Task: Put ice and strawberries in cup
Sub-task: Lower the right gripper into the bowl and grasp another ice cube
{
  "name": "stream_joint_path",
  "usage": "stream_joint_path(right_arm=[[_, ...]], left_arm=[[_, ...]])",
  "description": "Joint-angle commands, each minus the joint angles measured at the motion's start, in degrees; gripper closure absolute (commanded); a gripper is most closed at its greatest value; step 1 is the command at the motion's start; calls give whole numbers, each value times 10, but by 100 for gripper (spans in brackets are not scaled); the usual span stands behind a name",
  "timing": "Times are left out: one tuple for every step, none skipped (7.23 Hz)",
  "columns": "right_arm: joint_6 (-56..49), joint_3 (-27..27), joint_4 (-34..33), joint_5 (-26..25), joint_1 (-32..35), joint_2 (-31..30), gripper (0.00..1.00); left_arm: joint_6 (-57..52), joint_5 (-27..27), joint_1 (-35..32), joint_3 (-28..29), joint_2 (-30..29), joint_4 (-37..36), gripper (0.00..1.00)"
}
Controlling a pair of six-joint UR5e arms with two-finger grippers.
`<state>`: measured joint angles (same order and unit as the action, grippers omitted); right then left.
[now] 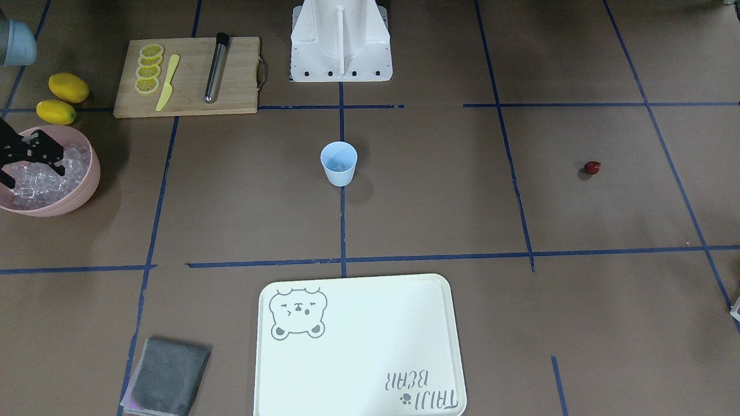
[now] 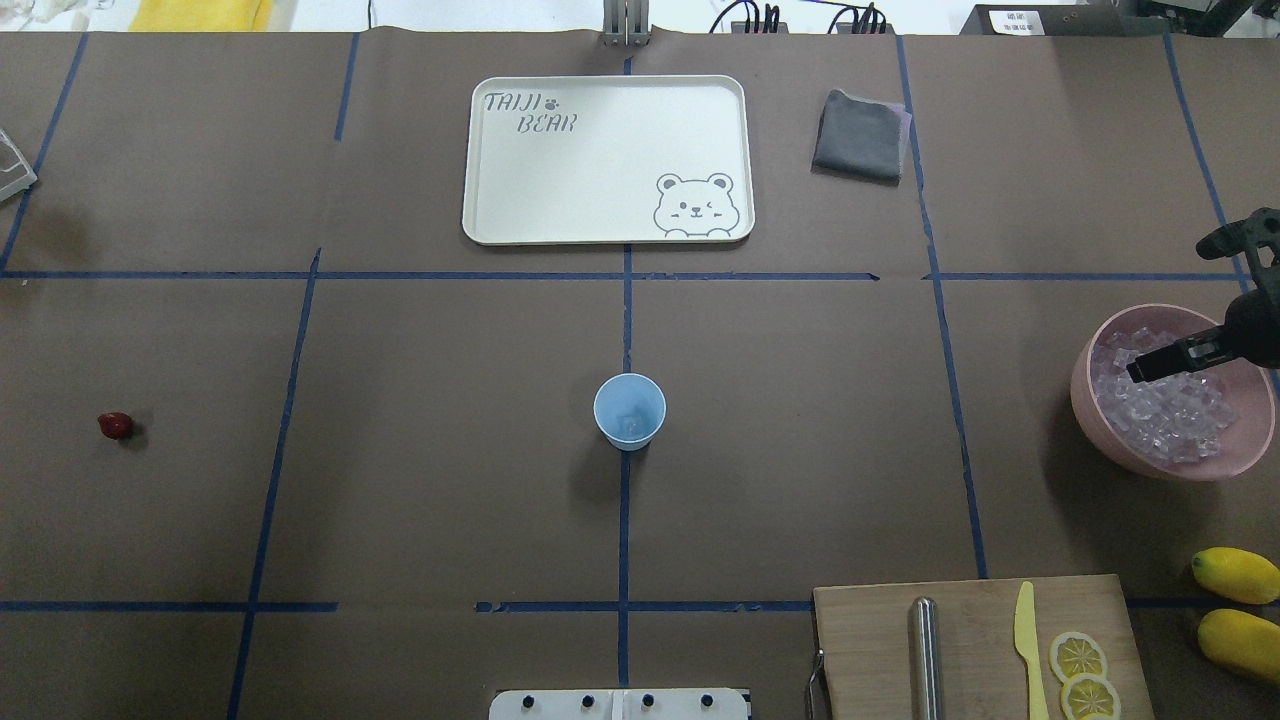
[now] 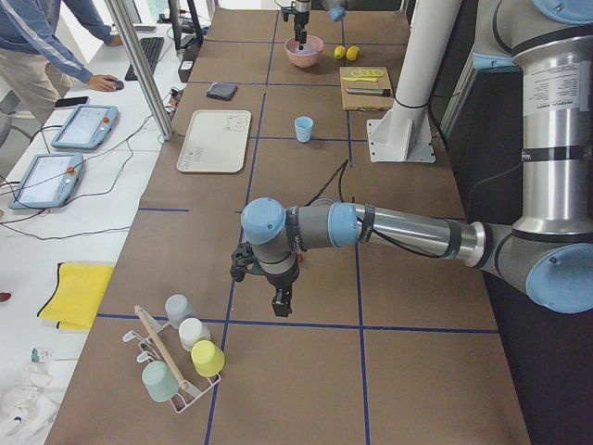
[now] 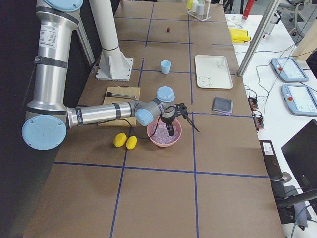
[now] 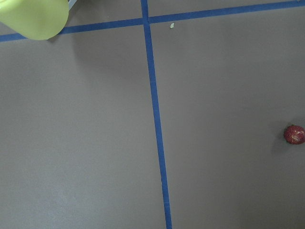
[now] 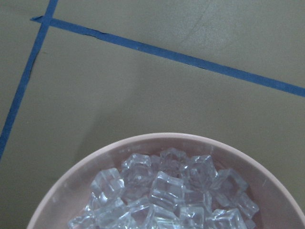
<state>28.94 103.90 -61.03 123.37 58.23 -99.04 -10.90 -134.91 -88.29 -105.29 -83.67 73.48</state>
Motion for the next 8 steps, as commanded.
stream_joint_path(right_arm=[[2,-2,3,-1,-6,0,13],[2,-2,3,-1,-5,0,45],[0,-1,3,1,-5,1,79],[-4,-1,3,1,-5,0,95],[-5,0,3,1,-5,0,99],[-6,3,3,1,-4,0,100],[-6,10,3,3,-2,-2,100],[-6,35,0,6,0,-13,100]], left_arm=[[0,0,0,1,0,0,0],[0,0,0,1,0,0,0],[0,0,0,0,1,0,0],[0,0,0,0,0,0,0],[0,0,0,0,0,0,0],[0,0,0,0,0,0,0],[0,-1,0,0,1,0,0],[0,0,0,0,0,0,0]])
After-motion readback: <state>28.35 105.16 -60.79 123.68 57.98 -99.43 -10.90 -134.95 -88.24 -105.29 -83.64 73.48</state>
